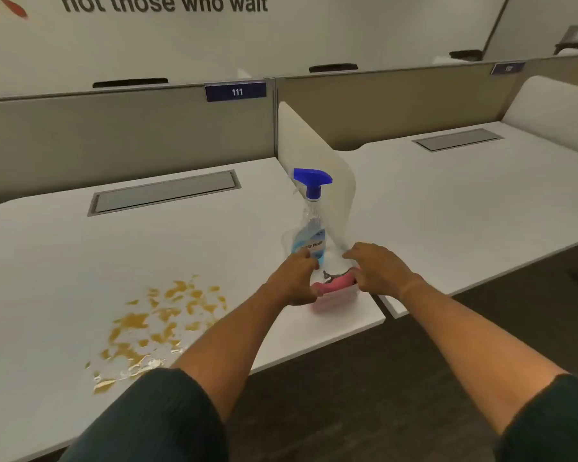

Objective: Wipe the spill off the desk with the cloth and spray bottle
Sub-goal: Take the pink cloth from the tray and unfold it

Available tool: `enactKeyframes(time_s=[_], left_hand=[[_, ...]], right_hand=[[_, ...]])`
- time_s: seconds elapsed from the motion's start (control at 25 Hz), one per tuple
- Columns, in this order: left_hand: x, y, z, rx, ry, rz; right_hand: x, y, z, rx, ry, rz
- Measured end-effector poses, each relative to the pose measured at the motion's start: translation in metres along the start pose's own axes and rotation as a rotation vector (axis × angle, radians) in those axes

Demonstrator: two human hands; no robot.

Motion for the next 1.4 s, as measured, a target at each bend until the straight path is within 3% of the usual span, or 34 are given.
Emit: enactKeyframes(time_s=[0.2, 0.56, 1.0, 1.4], left_hand=[[-0.013, 0.019, 0.003, 0.004, -0.057, -0.1], [-0.018, 0.027, 0.009, -0.157, -0.131, -0.272], [-0.015, 0.003, 0.006, -0.047, -0.189, -0.091], [-0.012, -0.075, 0.015, 0.003, -0.192, 0.029]], right_hand=[[-0.014, 0.023, 0.01, 0.03, -0.081, -0.155], [-0.035, 0.028, 0.015, 0.073, -0.265, -0.215], [-0.041, 0.008, 0.016, 0.031, -0.276, -0.176], [-0.064, -0.055, 0.003, 0.053, -0.348, -0.123]])
Point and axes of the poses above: each hand's wrist, its own x-axis away from the middle knuckle, its own y-axis out of the palm, z = x × y, the point moved 8 cm from there along -x, towards the middle knuckle, and after that the axes turned 7 degrees about -y, right-handed, at the moved point
